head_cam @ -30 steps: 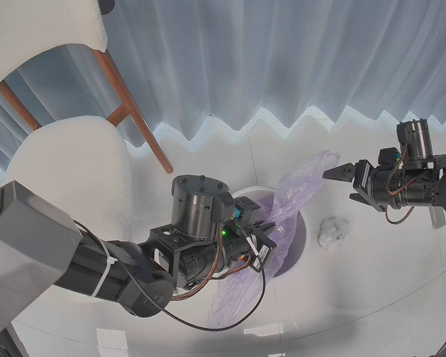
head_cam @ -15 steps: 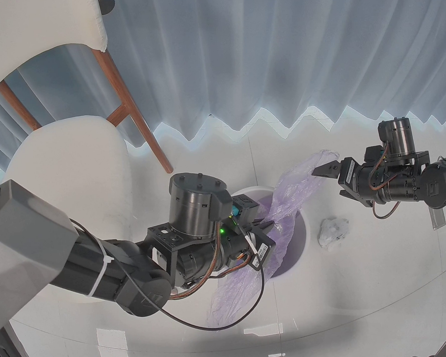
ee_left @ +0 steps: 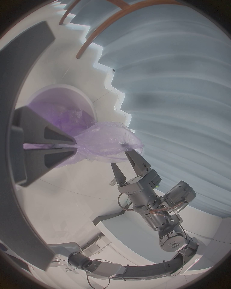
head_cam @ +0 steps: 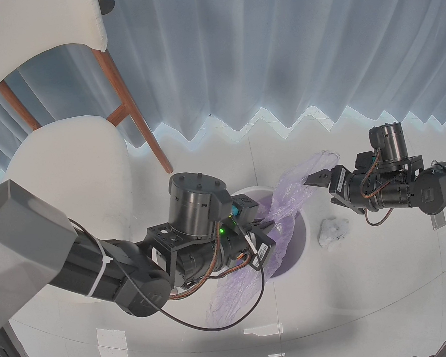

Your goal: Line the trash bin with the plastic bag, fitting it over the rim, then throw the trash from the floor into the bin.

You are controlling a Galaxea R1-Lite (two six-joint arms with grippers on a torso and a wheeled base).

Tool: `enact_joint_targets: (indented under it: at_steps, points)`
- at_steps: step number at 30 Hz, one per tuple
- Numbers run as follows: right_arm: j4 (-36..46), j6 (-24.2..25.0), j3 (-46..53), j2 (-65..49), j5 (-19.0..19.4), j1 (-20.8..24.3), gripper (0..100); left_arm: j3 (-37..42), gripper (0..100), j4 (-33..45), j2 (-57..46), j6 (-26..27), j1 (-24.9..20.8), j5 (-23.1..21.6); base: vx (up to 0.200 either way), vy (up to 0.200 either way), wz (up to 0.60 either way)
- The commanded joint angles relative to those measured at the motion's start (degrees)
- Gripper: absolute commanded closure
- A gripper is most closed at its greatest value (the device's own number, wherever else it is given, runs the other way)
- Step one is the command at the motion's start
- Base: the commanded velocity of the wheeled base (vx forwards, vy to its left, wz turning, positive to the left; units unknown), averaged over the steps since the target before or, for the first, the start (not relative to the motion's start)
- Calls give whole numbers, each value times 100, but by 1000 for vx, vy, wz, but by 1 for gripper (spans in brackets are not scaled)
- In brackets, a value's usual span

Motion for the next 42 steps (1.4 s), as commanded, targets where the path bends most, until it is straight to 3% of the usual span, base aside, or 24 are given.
enact_joint_targets:
  at_steps: [1,3,4,8,20,27,34,35,42]
  points:
    - [-10,1,14,-3,-5,81,0,-2,100,-3,-13,-1,-5,1,0,0,0]
    - [-1,1,32,-3,-23,169,0,7,100,-3,-13,-28,-5,-8,0,0,0]
    - [16,1,41,-3,-93,222,100,7,100,-3,-13,-63,-5,-17,0,0,0]
    - [-19,1,58,137,-330,362,100,-2,100,-3,-39,-186,-5,-34,0,0,0]
    - [-36,-87,41,49,-348,362,100,-2,100,-21,-13,-133,-49,-228,0,0,0]
    - [-862,-852,498,93,-348,239,100,-10,100,-109,49,-133,-40,-201,0,0,0]
    - [-1337,-1072,753,181,-348,230,100,-10,100,-293,93,-133,30,-430,0,0,0]
    - [-1337,-1080,753,172,-348,230,100,-10,0,-293,93,-142,30,-412,0,0,0]
    - [-1346,-1230,823,67,-339,222,100,157,0,-241,14,-159,302,-377,0,0,0]
